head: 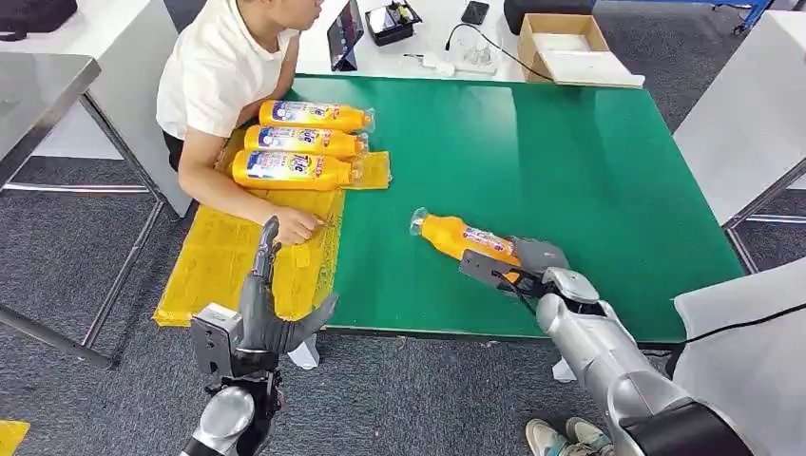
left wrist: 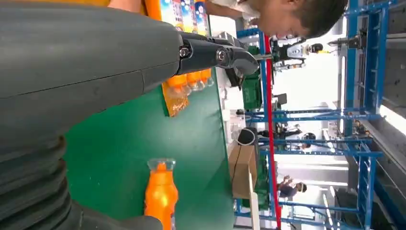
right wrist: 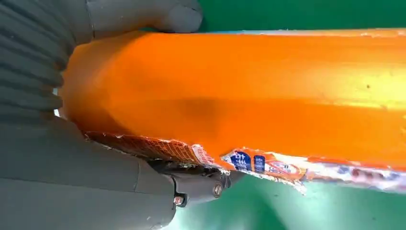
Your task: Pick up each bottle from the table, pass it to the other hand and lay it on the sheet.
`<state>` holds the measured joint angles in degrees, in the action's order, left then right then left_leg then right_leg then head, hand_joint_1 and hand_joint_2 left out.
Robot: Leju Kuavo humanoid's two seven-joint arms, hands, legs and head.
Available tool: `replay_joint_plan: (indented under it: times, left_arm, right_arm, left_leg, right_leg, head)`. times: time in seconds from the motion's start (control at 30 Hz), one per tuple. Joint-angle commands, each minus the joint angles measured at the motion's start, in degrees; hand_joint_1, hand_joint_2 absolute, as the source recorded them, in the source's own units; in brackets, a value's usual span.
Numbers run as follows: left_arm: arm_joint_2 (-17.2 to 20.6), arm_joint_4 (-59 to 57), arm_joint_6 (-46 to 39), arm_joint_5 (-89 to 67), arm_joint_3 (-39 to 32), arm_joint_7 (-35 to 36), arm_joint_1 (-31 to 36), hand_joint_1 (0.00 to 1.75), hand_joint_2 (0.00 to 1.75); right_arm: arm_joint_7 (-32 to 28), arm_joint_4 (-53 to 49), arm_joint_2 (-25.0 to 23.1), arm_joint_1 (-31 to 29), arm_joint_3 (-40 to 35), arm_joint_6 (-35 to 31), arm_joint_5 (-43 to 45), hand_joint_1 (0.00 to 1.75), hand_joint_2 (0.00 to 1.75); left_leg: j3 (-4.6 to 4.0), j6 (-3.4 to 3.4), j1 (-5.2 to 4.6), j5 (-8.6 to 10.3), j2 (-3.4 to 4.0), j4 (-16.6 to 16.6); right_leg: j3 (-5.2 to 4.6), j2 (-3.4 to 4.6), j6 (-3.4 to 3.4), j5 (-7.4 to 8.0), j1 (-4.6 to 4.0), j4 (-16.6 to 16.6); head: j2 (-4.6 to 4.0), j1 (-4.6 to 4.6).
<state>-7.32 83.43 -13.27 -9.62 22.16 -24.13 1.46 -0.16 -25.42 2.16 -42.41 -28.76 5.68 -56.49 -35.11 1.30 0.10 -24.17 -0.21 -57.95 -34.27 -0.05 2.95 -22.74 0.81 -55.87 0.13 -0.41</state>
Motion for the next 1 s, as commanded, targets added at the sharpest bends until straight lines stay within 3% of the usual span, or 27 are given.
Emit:
replay_joint_plan:
  times: [0.03, 0.7, 0.73, 0.87, 1.0]
  left_arm:
    - [1.2, -3.7, 1.0, 1.1, 1.7, -0.4, 2.5, 0.00, 1.75]
    - [1.2, -3.7, 1.0, 1.1, 1.7, -0.4, 2.5, 0.00, 1.75]
    - [1.3, -3.7, 1.1, 1.7, 1.8, -0.6, 2.5, 0.00, 1.75]
    - [0.8, -3.3, 3.1, 7.0, 1.7, -0.1, 1.5, 0.00, 1.75]
    - [-0.9, -3.4, 9.0, 22.5, -0.3, 7.2, -0.8, 0.00, 1.75]
  right_arm:
    - [-8.7, 2.9, 0.4, 1.9, 3.4, 3.0, 6.4, 1.75, 1.75]
    - [-8.7, 2.9, 0.4, 1.9, 3.4, 3.0, 6.4, 1.75, 1.75]
    - [-11.7, 1.9, 0.3, 2.5, 4.3, 3.0, 8.5, 1.75, 1.75]
    - [-23.8, -7.1, -0.4, 8.3, 7.2, 4.3, 20.9, 1.75, 1.75]
    - [-24.6, -24.8, -0.5, 16.7, 3.7, 1.0, 28.8, 1.75, 1.75]
  left_leg:
    - [0.19, -0.06, 0.03, -0.02, -0.07, 0.1]
    - [0.25, -0.07, 0.04, -0.03, -0.08, 0.1]
    - [0.31, -0.09, 0.03, -0.04, -0.08, 0.1]
    - [0.32, -0.08, 0.06, -0.04, -0.09, 0.1]
    - [0.39, -0.12, 0.05, -0.15, 0.04, 0.1]
  right_leg:
    - [0.21, -0.08, -0.09, -0.04, -0.04, 0.1]
    - [0.26, -0.09, -0.12, -0.04, -0.04, 0.1]
    - [0.32, -0.10, -0.15, -0.06, -0.04, 0.1]
    - [0.35, -0.11, -0.13, -0.05, -0.07, 0.2]
    - [0.37, 0.03, -0.18, -0.13, -0.07, 0.1]
  head:
    - [0.00, -0.02]
    - [0.00, -0.02]
    - [0.00, 0.00]
    - [0.00, 0.00]
    - [0.00, 0.00]
